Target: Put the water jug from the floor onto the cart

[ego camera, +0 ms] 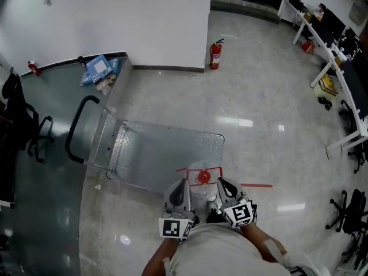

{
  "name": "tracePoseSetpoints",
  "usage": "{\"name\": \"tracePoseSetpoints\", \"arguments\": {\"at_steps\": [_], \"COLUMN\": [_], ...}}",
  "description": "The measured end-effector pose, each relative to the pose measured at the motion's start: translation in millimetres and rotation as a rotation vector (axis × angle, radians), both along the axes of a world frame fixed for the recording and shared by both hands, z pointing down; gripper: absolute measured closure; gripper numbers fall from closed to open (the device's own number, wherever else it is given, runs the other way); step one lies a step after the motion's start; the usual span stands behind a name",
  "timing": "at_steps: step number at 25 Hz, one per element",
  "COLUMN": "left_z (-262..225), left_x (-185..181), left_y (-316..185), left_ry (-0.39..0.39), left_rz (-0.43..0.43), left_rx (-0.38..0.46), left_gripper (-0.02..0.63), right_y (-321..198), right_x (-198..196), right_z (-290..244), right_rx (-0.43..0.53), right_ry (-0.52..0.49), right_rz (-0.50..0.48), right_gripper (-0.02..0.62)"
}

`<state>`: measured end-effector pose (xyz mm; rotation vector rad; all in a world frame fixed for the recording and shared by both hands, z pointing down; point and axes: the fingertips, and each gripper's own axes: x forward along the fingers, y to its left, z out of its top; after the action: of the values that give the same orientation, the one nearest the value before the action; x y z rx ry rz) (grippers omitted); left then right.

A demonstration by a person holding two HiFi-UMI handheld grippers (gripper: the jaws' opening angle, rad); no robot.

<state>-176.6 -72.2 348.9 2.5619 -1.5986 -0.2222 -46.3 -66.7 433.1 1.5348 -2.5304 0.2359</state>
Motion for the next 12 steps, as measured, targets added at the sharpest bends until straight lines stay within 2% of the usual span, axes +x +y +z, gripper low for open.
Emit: {"name": "tracePoseSetpoints", "arguments": {"at_steps": [12], "left_z": [-0.2], "left_x": [8.1], "left_y": [0.8], "left_ry": [-0.020], "left_rz": [0.014], "left_rx": [0.015], "left_gripper": [0.603], "right_y": [-0.9], "right_x": [5.4], "right_z": [-5.2], "right_rx": [0.024], "right_ry": [-0.007], "right_rz": [0.001], "right_gripper": [0.584]}}
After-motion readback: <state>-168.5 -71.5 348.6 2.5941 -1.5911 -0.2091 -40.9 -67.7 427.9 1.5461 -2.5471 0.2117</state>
